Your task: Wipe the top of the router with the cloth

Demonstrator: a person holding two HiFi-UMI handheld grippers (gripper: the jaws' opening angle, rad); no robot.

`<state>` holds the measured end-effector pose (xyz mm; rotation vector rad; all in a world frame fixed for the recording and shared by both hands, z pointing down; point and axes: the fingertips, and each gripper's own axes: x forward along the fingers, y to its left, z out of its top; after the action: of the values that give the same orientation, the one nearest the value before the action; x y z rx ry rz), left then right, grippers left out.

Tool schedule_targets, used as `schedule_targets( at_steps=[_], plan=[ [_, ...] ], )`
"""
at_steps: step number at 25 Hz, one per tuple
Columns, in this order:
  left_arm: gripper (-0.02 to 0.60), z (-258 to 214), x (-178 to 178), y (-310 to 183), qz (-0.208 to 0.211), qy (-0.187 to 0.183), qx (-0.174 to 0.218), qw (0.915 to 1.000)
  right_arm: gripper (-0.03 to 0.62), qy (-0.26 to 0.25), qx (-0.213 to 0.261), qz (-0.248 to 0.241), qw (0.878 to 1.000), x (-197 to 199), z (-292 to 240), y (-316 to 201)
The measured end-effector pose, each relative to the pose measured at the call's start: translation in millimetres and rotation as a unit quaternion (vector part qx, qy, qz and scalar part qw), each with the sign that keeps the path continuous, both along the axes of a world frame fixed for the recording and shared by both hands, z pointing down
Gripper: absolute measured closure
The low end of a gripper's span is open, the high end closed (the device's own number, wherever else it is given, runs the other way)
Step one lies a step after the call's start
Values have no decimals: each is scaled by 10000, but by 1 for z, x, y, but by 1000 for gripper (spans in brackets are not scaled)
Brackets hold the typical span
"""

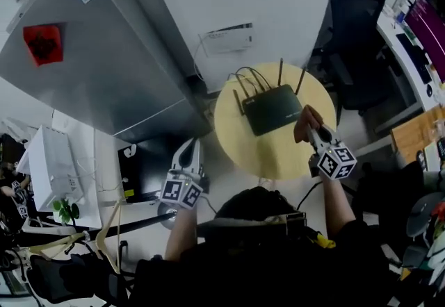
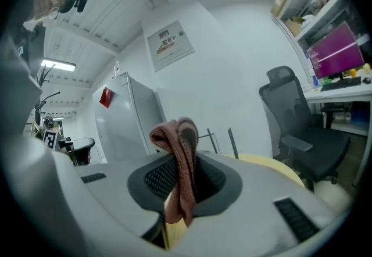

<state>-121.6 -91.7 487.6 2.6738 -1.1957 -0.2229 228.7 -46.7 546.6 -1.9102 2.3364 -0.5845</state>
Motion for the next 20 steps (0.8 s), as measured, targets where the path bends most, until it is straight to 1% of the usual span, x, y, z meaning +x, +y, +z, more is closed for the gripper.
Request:
schedule_targets(
  at_steps=[4, 8, 11, 14, 17, 20],
  plan=[
    [588, 2, -57, 27, -85, 160, -22, 9998, 536, -106, 102, 183, 9997, -49, -12, 37],
    [587, 11, -95, 56, 47, 164, -53, 9998, 536, -250, 266, 401, 9985, -102, -21, 88],
    [588, 10, -108, 78, 277, 172, -49, 9995, 536, -135, 326, 527, 9980, -134, -24, 128],
    [588, 2, -114, 104, 545, 182, -67, 9983, 536, 41, 369, 592, 9976, -155, -32, 168],
    [588, -6, -111, 128, 711, 205, -38, 9972, 536, 79, 471, 682, 9965, -154, -42, 202],
    [588, -11, -112, 146, 782, 304, -59, 9965, 537, -168, 584, 834, 9947, -152, -45, 219]
  ],
)
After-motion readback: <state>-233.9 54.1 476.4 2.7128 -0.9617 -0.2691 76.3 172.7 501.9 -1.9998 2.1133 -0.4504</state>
